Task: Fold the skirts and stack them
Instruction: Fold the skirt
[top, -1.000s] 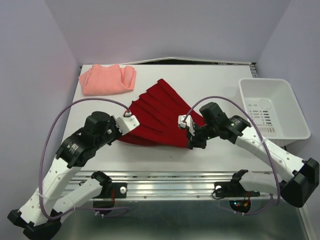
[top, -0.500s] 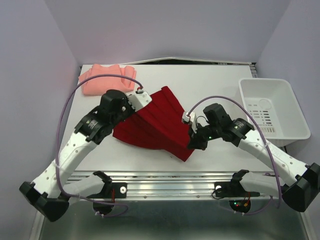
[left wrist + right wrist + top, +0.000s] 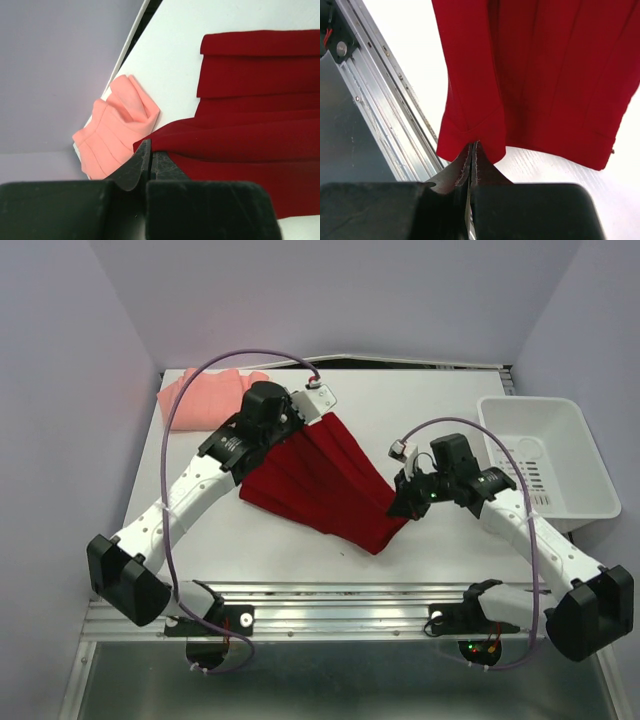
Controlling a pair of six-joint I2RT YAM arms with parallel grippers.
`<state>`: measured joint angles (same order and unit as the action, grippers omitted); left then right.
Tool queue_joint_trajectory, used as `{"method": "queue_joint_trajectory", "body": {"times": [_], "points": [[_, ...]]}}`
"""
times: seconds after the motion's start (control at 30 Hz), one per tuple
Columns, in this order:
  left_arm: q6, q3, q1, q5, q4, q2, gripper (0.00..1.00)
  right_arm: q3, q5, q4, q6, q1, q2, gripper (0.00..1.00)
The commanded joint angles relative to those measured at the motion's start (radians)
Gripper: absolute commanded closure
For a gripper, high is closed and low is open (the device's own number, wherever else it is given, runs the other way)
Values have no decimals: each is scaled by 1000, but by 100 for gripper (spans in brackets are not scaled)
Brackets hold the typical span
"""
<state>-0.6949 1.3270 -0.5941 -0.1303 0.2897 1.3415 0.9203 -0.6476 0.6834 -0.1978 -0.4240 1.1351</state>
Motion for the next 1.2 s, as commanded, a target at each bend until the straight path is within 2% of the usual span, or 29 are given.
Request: {"method": "queue_joint_trajectory", "body": {"times": [0.0,0.37,0.83,0.97,1.17], "points": [[-14,92,11,-9,-139,25,100,-15,-53,16,-8,45,12,99],[6,176,8,52,-253,240,100,-31,-70,16,-48,192,84,99],[21,294,14,26,-362,608,100,95,68,5,-81,231,403,99],[37,307,31,17,-365,639,100,133,89,-1,-92,231,416,99],[48,282,69,12,-330,585,100,181,101,2,-89,231,400,99]]}}
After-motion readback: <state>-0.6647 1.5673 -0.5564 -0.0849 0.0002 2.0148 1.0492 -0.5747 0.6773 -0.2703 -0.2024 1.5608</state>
